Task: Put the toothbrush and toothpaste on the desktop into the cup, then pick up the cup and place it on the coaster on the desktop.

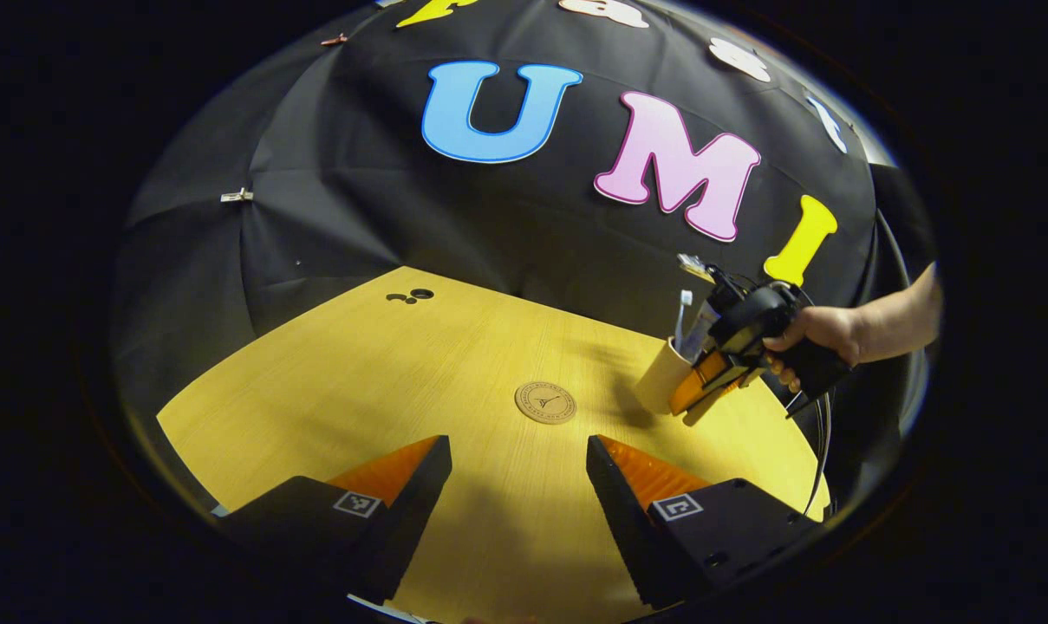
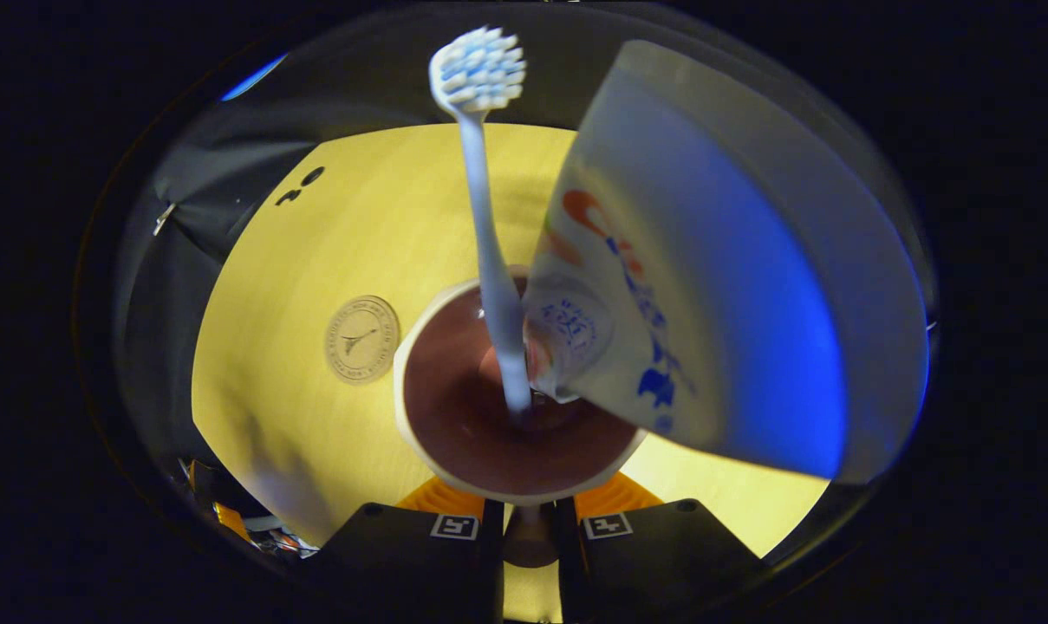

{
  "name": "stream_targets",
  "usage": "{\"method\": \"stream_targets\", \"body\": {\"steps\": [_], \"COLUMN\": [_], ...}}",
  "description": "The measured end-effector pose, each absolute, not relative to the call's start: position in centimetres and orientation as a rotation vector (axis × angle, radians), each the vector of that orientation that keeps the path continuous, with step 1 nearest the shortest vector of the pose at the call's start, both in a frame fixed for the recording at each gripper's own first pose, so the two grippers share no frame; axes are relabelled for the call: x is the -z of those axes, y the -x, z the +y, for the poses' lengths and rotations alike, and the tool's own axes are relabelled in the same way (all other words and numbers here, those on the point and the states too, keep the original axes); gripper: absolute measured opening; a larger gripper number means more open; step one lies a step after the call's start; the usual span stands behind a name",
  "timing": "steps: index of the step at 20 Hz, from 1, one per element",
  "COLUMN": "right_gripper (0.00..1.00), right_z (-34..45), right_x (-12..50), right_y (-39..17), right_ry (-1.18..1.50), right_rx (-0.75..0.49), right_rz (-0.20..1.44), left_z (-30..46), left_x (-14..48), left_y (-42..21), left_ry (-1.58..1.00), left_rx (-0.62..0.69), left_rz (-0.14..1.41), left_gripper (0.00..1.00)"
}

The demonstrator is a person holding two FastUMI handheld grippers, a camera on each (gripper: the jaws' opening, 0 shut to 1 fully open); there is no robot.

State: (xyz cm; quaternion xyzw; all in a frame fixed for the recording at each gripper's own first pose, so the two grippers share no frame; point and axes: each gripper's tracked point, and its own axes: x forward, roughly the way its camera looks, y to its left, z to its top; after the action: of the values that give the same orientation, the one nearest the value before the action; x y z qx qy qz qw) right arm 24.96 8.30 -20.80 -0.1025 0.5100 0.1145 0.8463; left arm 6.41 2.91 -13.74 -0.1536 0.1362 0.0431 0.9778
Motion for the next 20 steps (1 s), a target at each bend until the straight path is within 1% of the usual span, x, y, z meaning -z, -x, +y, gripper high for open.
{"method": "stream_targets", "body": {"steps": [3, 9, 13, 20], "right_gripper": [0.29, 0.29, 0.29, 0.29], "right_z": [12.2, 18.8, 21.1, 22.0], "right_x": [20.5, 22.4, 23.9, 25.0], "right_y": [-25.0, -24.1, -24.6, -24.7], "right_ry": [0.232, 0.296, 0.326, 0.324], "right_rx": [-0.290, -0.381, -0.398, -0.397], "right_rz": [1.077, 1.101, 1.111, 1.128], "left_z": [3.5, 5.4, 6.3, 7.5], "left_x": [14.5, 14.9, 15.3, 16.5], "left_y": [-5.9, -4.2, -3.2, -1.8], "left_ry": [0.313, 0.335, 0.333, 0.343], "left_rx": [-0.087, -0.114, -0.124, -0.155], "left_rz": [0.286, 0.291, 0.300, 0.324], "left_gripper": [0.98, 0.98, 0.98, 0.98]}}
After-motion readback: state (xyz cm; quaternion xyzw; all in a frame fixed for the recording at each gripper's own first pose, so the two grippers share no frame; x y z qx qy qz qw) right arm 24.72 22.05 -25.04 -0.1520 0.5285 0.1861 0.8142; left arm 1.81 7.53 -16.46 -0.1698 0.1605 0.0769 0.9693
